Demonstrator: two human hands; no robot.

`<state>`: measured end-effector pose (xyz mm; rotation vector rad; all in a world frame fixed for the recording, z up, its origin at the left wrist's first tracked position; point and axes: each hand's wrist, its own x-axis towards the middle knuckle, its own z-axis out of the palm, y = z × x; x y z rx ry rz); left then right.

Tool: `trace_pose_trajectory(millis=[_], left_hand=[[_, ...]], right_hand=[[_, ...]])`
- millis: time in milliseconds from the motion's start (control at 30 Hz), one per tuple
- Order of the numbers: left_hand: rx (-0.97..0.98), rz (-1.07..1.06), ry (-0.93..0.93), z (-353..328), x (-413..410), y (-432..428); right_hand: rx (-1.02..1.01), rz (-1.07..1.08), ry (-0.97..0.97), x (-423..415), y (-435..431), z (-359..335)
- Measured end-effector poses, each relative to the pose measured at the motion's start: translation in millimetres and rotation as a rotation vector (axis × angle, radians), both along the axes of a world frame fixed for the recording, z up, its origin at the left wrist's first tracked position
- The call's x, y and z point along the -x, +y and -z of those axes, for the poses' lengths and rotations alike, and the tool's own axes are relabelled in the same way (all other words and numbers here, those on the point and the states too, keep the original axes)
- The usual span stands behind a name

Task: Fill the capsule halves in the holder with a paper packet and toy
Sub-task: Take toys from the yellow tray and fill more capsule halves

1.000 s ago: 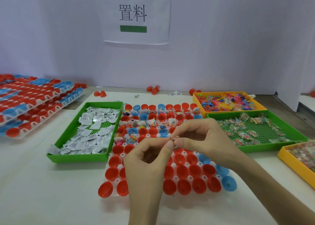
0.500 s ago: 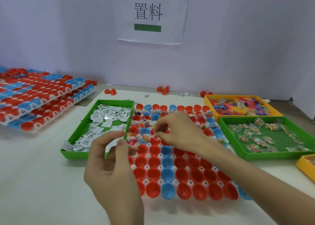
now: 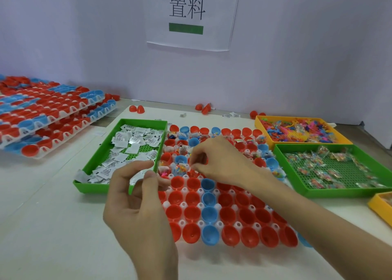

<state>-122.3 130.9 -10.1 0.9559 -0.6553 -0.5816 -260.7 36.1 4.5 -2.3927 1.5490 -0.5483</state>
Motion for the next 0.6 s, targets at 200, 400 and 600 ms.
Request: trace_pose_trajectory(millis=[200, 400, 600], left_hand=[[-0.001, 0.008, -0.022, 3, 1, -1], [0.009, -0.004, -0.019, 7, -1, -1], [0.027, 0.181, -0.109, 14, -18, -5]], right_hand=[[-0.008, 0.019, 0.013, -6, -3, 6], [0.016, 0.018, 0.052, -9, 0, 9], [-0.029, -0.009, 0.016, -9, 3, 7]])
